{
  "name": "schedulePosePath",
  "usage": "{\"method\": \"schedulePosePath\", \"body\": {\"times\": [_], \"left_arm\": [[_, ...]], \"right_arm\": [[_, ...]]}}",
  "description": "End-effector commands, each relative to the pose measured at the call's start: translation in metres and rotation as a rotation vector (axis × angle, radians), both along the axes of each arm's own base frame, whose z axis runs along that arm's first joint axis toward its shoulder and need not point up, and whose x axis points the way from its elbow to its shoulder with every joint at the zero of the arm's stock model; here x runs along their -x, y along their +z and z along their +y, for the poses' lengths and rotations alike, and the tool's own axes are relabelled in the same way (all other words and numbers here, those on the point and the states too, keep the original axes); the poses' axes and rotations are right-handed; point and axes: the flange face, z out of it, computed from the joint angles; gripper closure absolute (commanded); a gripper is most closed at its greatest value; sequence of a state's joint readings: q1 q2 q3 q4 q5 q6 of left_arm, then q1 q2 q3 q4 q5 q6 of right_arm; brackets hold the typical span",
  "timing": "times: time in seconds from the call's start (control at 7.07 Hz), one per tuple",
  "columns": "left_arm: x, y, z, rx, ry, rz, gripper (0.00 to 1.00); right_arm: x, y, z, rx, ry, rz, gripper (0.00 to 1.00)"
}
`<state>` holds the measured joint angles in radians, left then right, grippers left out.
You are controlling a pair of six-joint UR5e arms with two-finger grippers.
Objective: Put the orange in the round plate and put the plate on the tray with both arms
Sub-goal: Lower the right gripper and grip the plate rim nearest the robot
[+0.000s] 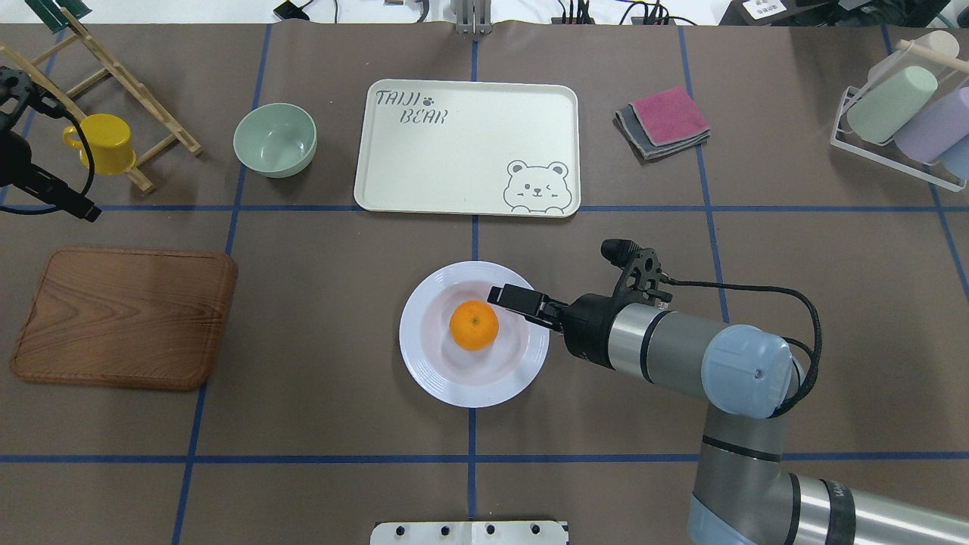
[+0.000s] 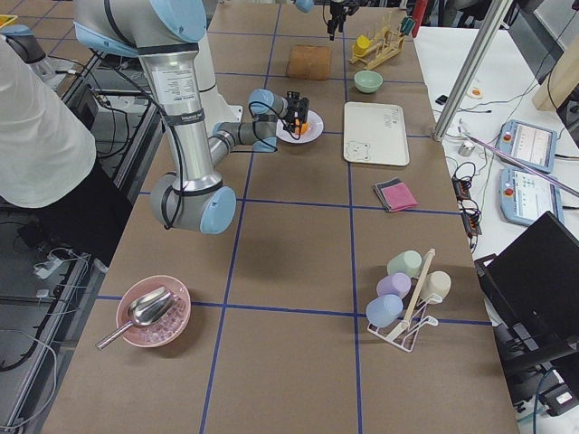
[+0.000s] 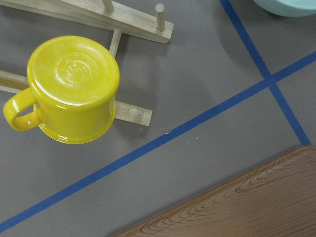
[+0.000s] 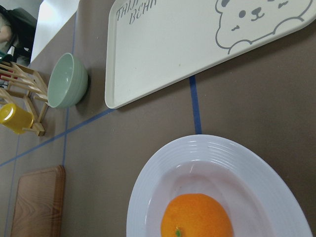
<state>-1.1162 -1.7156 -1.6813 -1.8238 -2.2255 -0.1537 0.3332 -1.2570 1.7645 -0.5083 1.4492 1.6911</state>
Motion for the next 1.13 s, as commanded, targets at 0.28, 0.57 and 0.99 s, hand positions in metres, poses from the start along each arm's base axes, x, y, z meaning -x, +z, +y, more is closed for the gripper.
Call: {"method": "schedulePosePath", "body": {"times": [0.28,0.57,0.99], "left_arm": [[0.002,0.005,0.003,0.003,-0.001,-0.001,0.01],[0.001,0.006,0.004,0.007,-0.001,-0.002,0.01],[0.001,0.005,0.004,0.005,-0.002,0.0,0.01]], "right_arm": [[0.006,0.037,0.008,0.165,0.046,-0.147,0.02],[0.004,0.061,0.01,0.22,0.041,-0.14,0.02],[0.008,0.083,0.022,0.223,0.022,-0.093,0.02]]}}
